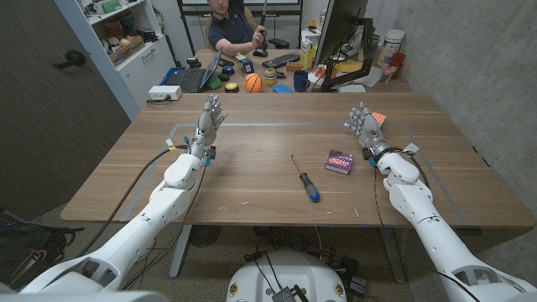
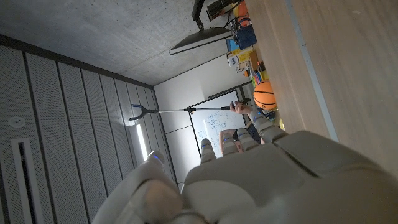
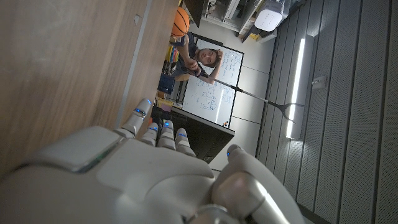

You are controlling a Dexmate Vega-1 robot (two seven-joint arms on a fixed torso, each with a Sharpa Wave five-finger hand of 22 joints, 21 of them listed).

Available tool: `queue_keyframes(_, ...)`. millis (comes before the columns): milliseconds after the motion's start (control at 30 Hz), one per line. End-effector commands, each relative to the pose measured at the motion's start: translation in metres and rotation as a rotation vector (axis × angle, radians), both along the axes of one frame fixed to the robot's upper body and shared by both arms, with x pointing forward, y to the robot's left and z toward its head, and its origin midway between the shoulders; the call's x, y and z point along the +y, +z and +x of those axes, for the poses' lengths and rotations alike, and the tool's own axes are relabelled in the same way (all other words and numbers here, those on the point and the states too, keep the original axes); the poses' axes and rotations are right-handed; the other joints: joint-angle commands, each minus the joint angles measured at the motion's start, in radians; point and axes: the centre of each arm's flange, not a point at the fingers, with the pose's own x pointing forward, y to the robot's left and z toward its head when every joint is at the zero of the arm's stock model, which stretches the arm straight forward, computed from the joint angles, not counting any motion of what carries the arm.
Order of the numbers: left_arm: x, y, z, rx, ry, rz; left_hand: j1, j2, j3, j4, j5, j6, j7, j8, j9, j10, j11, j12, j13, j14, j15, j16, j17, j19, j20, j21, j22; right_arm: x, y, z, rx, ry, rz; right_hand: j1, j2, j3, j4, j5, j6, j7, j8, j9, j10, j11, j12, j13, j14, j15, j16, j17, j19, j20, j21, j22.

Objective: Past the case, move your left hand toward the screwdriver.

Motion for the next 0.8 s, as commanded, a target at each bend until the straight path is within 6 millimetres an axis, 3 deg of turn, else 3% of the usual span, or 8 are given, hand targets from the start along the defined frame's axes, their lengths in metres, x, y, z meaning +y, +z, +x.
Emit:
queue_keyframes(33,-0.013,0.039,-0.026,-0.240,0.134,0.176,0.019,-0.030,-0.004,-0.023,0.007,-0.007,-0.011,0.006,0.003,0.000,-0.011,0.002,0.004,0.007,0.000,0.005,0.002,0.002,0.015,-0.007,0.000,-0.001,-0.001,0.000,-0.004,0.001,0.005,0.007,0.039,-0.006,-0.002,0.006,-0.008,-0.003,0.005,0.004,0.000,0.009,0.006,0.004,-0.006,0.003,0.000,0.002,-0.054,0.000,-0.008,0.003)
queue_keyframes(200,-0.023,0.055,-0.034,-0.304,0.136,0.254,0.045,-0.064,-0.015,-0.050,0.010,-0.017,-0.013,0.005,0.004,-0.013,-0.023,-0.003,0.004,-0.003,0.000,-0.001,0.003,0.000,0.024,-0.015,-0.001,-0.002,-0.002,0.000,-0.001,0.002,0.009,0.007,0.039,-0.007,-0.002,0.006,-0.008,-0.004,0.005,0.004,0.000,0.006,0.006,0.004,-0.006,0.002,0.000,0.002,-0.053,0.000,-0.010,0.003)
queue_keyframes(633,-0.048,0.084,-0.052,-0.454,0.163,0.441,0.088,-0.106,-0.030,-0.086,0.015,-0.031,-0.014,0.006,0.006,-0.026,-0.029,-0.006,0.005,-0.026,0.000,-0.009,0.004,-0.011,0.029,-0.028,-0.002,-0.004,-0.003,-0.002,-0.009,-0.001,0.010,0.006,0.038,-0.011,-0.001,0.007,-0.008,-0.004,0.005,0.004,0.000,0.008,0.006,0.004,-0.005,0.002,-0.001,0.002,-0.051,0.001,-0.016,0.003)
queue_keyframes(733,-0.053,0.088,-0.057,-0.487,0.204,0.480,0.116,-0.125,-0.037,-0.107,0.018,-0.041,-0.014,0.006,0.007,-0.034,-0.031,-0.007,0.005,-0.031,-0.001,-0.008,0.005,-0.001,0.069,-0.028,-0.003,-0.004,-0.003,-0.002,-0.008,0.001,0.012,0.005,0.038,-0.012,-0.001,0.007,-0.009,-0.003,0.005,0.004,0.000,0.008,0.006,0.004,-0.006,0.003,-0.001,0.002,-0.051,0.001,-0.017,0.003)
queue_keyframes(800,-0.056,0.090,-0.060,-0.507,0.211,0.500,0.125,-0.130,-0.039,-0.114,0.019,-0.044,-0.014,0.006,0.007,-0.037,-0.033,-0.007,0.005,-0.028,0.003,-0.007,0.005,0.010,0.082,-0.026,-0.002,-0.004,-0.003,-0.002,-0.008,0.003,0.010,0.005,0.037,-0.012,-0.001,0.007,-0.009,-0.003,0.005,0.004,0.000,0.008,0.006,0.004,-0.006,0.004,-0.001,0.002,-0.051,0.002,-0.018,0.003)
